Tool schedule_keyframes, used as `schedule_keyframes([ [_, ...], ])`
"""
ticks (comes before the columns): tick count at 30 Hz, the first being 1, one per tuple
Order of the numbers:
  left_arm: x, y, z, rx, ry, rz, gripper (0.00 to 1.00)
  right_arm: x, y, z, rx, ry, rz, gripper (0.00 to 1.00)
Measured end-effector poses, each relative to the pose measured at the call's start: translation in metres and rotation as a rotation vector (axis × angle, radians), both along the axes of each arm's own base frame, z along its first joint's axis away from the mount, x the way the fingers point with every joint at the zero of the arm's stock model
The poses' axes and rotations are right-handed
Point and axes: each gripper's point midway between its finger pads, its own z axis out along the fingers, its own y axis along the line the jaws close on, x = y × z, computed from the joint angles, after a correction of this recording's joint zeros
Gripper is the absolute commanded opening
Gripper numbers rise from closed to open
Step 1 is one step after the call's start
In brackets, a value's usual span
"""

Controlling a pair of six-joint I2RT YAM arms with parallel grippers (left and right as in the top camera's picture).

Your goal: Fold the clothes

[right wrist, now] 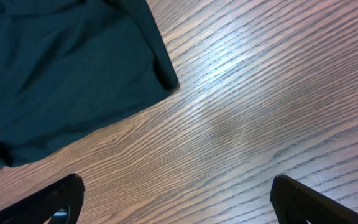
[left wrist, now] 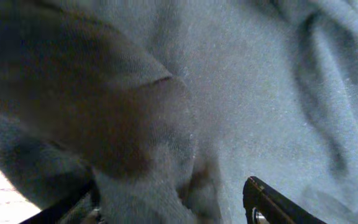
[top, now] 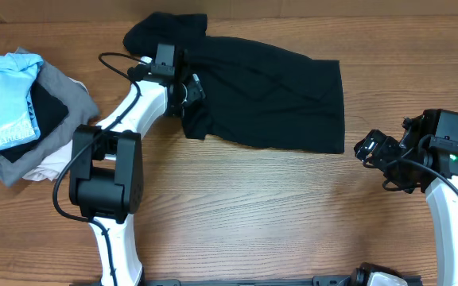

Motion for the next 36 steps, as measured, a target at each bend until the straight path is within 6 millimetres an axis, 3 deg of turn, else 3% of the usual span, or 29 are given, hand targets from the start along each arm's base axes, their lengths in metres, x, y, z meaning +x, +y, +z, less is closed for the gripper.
schedule_keyframes([
  [4, 0.006, 0.009, 0.009, 0.021, -0.015, 0.012, 0.68, 0.0, 0.0, 0.0, 0.0, 0.0, 0.0, 1.0],
  [6, 0.007, 0.012, 0.009, 0.033, -0.02, 0.019, 0.61, 0.0, 0.0, 0.0, 0.0, 0.0, 0.001, 1.0],
  [9, 0.009, 0.013, 0.01, 0.042, -0.029, 0.024, 0.28, 0.0, 0.0, 0.0, 0.0, -0.001, 0.001, 1.0],
  [10, 0.009, 0.014, 0.01, 0.045, -0.03, 0.022, 0.22, 0.0, 0.0, 0.0, 0.0, 0.0, 0.001, 1.0],
  [14, 0.009, 0.016, 0.01, 0.05, -0.032, 0.028, 0.18, 0.0, 0.0, 0.0, -0.001, -0.001, 0.002, 1.0],
  [17, 0.009, 0.017, 0.01, 0.053, -0.032, 0.031, 0.04, 0.0, 0.0, 0.0, -0.002, -0.001, 0.003, 1.0],
  [20, 0.003, 0.02, 0.008, 0.06, 0.001, 0.034, 0.04, 0.0, 0.0, 0.0, -0.002, -0.002, 0.003, 1.0],
  [24, -0.047, 0.033, -0.006, 0.092, 0.221, 0.037, 0.04, -0.004, 0.001, -0.002, 0.004, 0.018, 0.003, 1.0],
  [29, -0.131, 0.06, -0.003, 0.139, 0.564, 0.033, 0.04, -0.014, 0.004, -0.011, 0.023, 0.083, 0.004, 0.97],
  [36, -0.181, 0.082, 0.012, 0.158, 0.764, -0.036, 0.04, -0.004, 0.014, -0.05, 0.055, 0.203, 0.049, 0.89],
])
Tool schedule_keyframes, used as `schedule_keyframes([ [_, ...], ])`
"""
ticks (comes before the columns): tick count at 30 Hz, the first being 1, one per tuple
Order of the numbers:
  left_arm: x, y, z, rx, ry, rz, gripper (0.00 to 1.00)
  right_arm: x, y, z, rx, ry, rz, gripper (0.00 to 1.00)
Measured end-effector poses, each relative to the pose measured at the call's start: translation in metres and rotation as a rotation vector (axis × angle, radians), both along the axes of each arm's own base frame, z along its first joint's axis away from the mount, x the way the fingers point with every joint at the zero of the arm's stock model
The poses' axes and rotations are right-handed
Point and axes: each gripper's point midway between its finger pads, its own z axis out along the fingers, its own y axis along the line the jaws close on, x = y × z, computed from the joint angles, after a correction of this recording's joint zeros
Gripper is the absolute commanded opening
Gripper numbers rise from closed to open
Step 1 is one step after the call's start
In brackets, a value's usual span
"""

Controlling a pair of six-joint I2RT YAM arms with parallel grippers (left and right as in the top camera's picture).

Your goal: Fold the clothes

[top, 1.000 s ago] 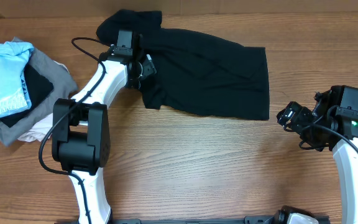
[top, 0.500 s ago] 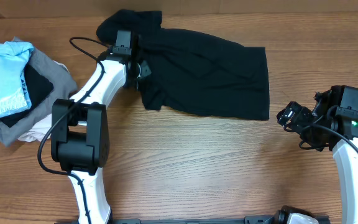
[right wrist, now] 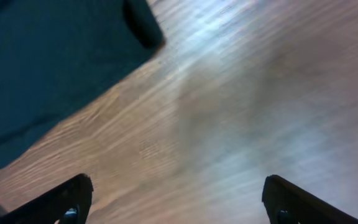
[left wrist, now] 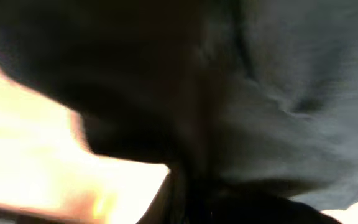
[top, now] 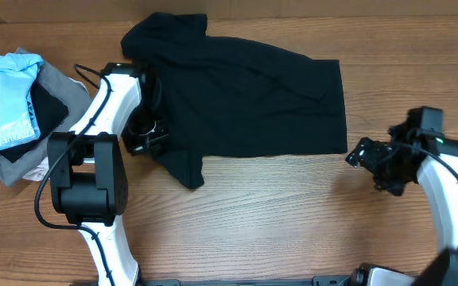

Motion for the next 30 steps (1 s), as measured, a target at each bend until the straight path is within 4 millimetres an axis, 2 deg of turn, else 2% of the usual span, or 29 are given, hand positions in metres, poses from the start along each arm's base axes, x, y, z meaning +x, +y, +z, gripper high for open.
schedule_keyframes([
  [3, -0.013, 0.005, 0.005, 0.013, 0.055, -0.027, 0.04, 0.015, 0.012, -0.013, 0.008, -0.01, 0.044, 0.87],
  [7, -0.017, 0.008, 0.006, 0.028, 0.072, -0.05, 0.04, 0.036, 0.025, -0.021, 0.016, -0.054, 0.049, 0.83],
  [15, -0.014, 0.01, 0.004, 0.034, 0.059, -0.056, 0.04, 0.041, 0.031, -0.043, 0.032, -0.003, 0.013, 0.78],
  [22, -0.014, 0.01, 0.004, 0.035, 0.056, -0.056, 0.04, 0.06, 0.029, -0.064, 0.033, -0.026, -0.002, 0.68],
  [25, -0.014, 0.01, 0.004, 0.034, 0.057, -0.057, 0.06, 0.069, 0.028, -0.066, 0.031, -0.055, -0.004, 0.58],
  [28, -0.015, 0.01, 0.004, 0.034, 0.059, -0.059, 0.06, 0.079, 0.027, -0.067, 0.028, -0.087, -0.007, 0.3],
  [30, -0.015, 0.01, 0.003, 0.033, 0.06, -0.059, 0.04, 0.083, 0.026, -0.068, 0.026, -0.1, -0.007, 0.04],
])
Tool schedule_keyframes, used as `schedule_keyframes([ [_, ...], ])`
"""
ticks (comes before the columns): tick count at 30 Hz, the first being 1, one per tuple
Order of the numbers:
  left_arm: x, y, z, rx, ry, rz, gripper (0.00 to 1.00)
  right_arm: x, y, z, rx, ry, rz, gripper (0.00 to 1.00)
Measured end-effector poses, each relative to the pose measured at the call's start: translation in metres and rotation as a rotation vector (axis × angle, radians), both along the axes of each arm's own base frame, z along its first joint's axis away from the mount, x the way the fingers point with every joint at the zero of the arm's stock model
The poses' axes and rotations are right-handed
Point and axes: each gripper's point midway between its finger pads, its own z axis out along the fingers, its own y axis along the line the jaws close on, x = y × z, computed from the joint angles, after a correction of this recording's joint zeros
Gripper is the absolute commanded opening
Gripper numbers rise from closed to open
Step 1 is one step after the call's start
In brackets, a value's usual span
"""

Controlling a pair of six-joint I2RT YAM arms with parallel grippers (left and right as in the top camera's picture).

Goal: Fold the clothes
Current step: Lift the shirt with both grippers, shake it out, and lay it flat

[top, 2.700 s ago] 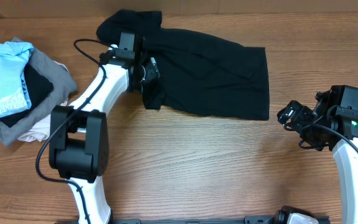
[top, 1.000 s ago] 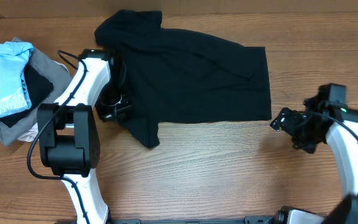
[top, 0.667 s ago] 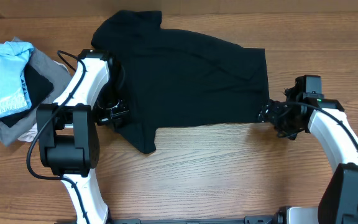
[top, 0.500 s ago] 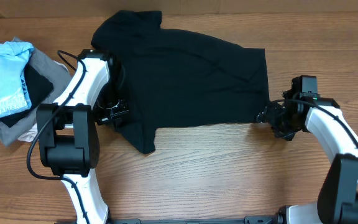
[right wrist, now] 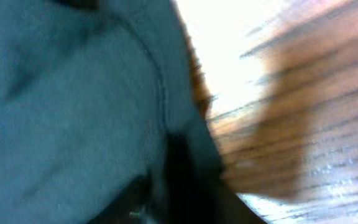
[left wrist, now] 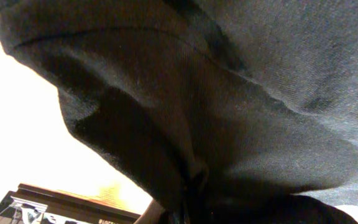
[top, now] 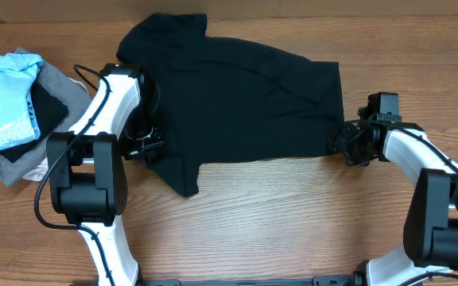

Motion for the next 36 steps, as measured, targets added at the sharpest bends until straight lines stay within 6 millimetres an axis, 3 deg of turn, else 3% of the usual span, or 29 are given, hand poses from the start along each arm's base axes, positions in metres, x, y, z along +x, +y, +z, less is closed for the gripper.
schedule_keyframes([
  [3, -0.001, 0.0, 0.0, 0.001, 0.003, 0.0, 0.04, -0.006, 0.001, -0.004, 0.003, 0.032, -0.001, 0.04],
  [9, -0.005, -0.003, 0.004, -0.034, 0.016, -0.033, 0.04, -0.045, -0.002, -0.004, 0.022, 0.207, -0.023, 0.04],
  [11, -0.002, -0.007, 0.009, -0.073, -0.007, -0.05, 0.04, -0.055, -0.011, 0.007, 0.029, 0.248, -0.052, 0.04],
  [13, 0.001, -0.009, 0.018, -0.106, -0.044, -0.064, 0.04, -0.051, -0.024, 0.032, 0.026, 0.228, -0.088, 0.04],
  [16, 0.011, -0.012, 0.054, -0.165, -0.171, -0.084, 0.04, -0.021, -0.049, 0.114, -0.012, 0.033, -0.123, 0.04],
  [18, 0.023, -0.011, 0.084, -0.203, -0.284, -0.082, 0.04, -0.006, -0.059, 0.184, -0.053, -0.145, -0.118, 0.04],
  [20, 0.039, -0.006, 0.126, -0.248, -0.439, -0.058, 0.04, -0.005, -0.06, 0.245, -0.092, -0.293, -0.103, 0.04],
  [22, 0.049, 0.0, 0.166, -0.295, -0.58, -0.03, 0.04, -0.014, -0.057, 0.288, -0.117, -0.39, -0.093, 0.04],
  [24, 0.058, 0.008, 0.208, -0.347, -0.733, -0.002, 0.04, -0.024, -0.054, 0.318, -0.132, -0.455, -0.085, 0.04],
  [29, 0.059, 0.015, 0.298, -0.477, -1.025, 0.016, 0.04, -0.037, -0.05, 0.355, -0.152, -0.527, -0.074, 0.04],
  [36, 0.044, -0.002, 0.372, -0.561, -1.23, -0.071, 0.04, -0.052, -0.05, 0.398, -0.197, -0.61, -0.085, 0.04],
])
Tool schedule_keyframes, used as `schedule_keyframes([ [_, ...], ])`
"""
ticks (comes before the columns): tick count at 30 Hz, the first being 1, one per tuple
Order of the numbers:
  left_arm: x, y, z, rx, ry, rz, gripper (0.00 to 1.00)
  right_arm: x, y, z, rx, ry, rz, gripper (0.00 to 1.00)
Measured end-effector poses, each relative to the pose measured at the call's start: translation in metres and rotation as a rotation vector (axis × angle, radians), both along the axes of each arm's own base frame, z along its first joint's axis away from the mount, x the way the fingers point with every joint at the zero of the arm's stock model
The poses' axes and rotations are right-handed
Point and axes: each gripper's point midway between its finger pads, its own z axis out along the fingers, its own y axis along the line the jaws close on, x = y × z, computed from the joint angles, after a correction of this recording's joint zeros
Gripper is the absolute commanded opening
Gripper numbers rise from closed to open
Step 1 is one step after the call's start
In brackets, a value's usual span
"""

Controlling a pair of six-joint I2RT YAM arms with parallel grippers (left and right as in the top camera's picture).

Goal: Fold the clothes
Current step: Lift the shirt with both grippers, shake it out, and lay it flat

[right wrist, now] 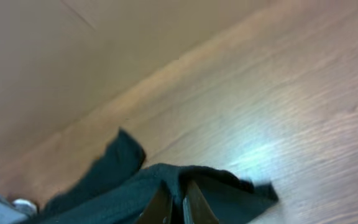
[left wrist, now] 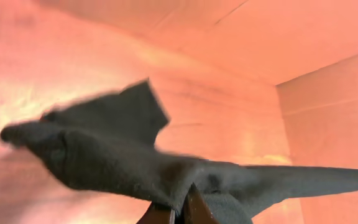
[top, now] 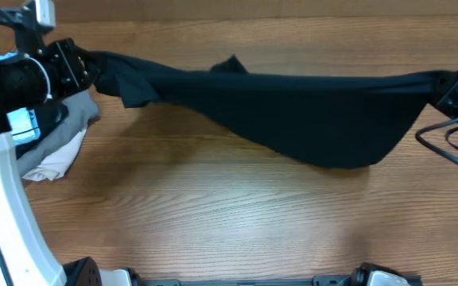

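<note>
A black T-shirt point(top: 293, 111) hangs stretched in the air across the table, sagging in the middle. My left gripper point(top: 82, 67) at the far left is shut on one end of it, and my right gripper point(top: 445, 89) at the far right is shut on the other end. In the left wrist view the fingers point(left wrist: 176, 210) pinch the dark cloth point(left wrist: 104, 155), a sleeve sticking up. The right wrist view shows that gripper point(right wrist: 174, 202) clamped on the cloth point(right wrist: 123, 186) above the wood.
A pile of other clothes, grey point(top: 66, 131) and white point(top: 50, 163), lies at the left edge, partly behind my left arm point(top: 6, 119). The wooden table point(top: 229, 214) runs below the hanging shirt.
Both grippers have risen and moved apart toward the table's left and right edges. The shirt, flat on the table before, now hangs stretched between them.
At first my left gripper was on the shirt's left part and the right one stood open off to the right. Then the left had drawn the sleeve side outward. The right reached the shirt's right hem. Now both hold it lifted and stretched.
</note>
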Motion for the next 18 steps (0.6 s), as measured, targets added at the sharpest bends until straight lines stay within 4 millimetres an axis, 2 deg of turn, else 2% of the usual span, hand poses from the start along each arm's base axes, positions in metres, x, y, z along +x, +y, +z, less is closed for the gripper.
schedule_keyframes([
  [6, -0.021, 0.006, 0.062, 0.043, -0.216, 0.03, 0.04, -0.019, -0.005, 0.046, -0.072, -0.12, -0.046, 0.04],
  [10, -0.041, 0.008, 0.086, 0.066, -0.29, 0.076, 0.04, -0.024, -0.007, 0.056, -0.097, -0.149, -0.055, 0.04],
  [14, -0.038, 0.005, 0.086, 0.063, -0.284, 0.069, 0.04, -0.01, -0.011, 0.045, -0.094, -0.107, -0.048, 0.04],
  [16, -0.025, 0.001, 0.076, 0.06, -0.254, 0.048, 0.04, 0.006, -0.013, 0.031, -0.085, -0.063, -0.032, 0.04],
  [18, -0.003, -0.003, 0.06, 0.069, -0.214, 0.024, 0.04, 0.027, -0.015, 0.012, -0.066, -0.003, -0.005, 0.04],
])
